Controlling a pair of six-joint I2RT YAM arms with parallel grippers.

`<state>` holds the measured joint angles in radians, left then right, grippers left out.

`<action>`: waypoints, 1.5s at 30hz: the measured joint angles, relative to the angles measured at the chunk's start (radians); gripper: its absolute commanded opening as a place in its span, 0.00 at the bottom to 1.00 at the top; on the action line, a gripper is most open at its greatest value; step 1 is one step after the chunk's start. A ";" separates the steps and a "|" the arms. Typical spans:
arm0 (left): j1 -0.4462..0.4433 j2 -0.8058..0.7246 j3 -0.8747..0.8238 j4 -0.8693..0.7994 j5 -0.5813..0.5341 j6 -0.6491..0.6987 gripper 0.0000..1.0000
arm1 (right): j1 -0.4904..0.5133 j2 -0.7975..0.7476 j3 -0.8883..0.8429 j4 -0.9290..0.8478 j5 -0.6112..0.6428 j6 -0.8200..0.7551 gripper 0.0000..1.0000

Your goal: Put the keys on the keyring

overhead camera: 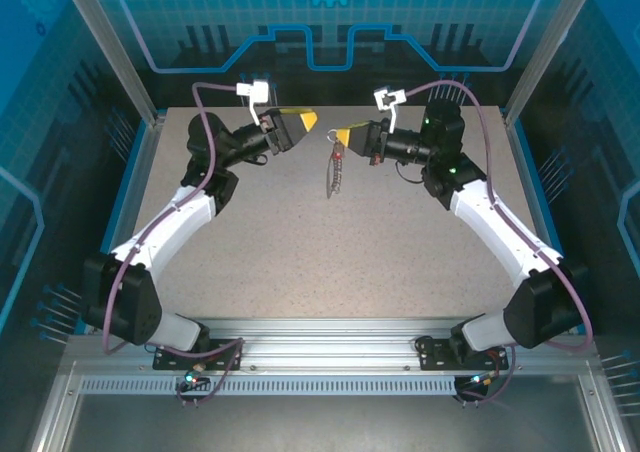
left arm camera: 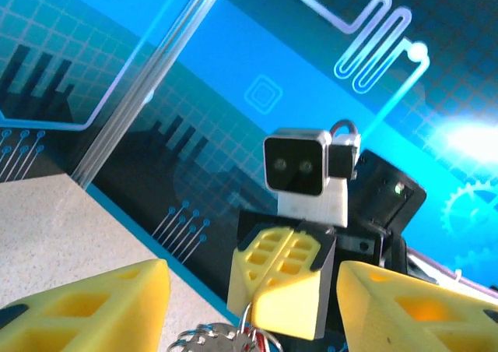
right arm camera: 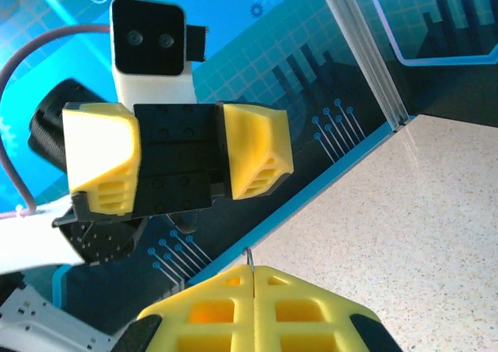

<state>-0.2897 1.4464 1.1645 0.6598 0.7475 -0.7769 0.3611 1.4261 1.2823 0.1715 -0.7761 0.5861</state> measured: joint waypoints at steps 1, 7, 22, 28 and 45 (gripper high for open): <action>0.000 0.000 0.011 -0.028 0.013 0.020 0.55 | -0.004 0.004 0.009 -0.013 -0.012 -0.013 0.00; 0.000 0.003 0.053 -0.171 0.082 0.117 0.49 | -0.015 0.046 0.048 -0.089 -0.079 -0.080 0.00; 0.000 0.084 0.092 -0.255 0.172 0.155 0.40 | -0.016 0.080 0.072 -0.149 -0.127 -0.125 0.00; 0.000 0.094 0.092 -0.254 0.196 0.151 0.39 | -0.016 0.084 0.072 -0.150 -0.126 -0.125 0.00; -0.016 0.126 0.092 -0.251 0.222 0.148 0.31 | -0.018 0.085 0.072 -0.149 -0.125 -0.124 0.00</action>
<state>-0.3054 1.5723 1.2560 0.4088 0.9699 -0.6289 0.3435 1.5116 1.3540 0.0223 -0.9009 0.4618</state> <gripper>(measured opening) 0.327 0.064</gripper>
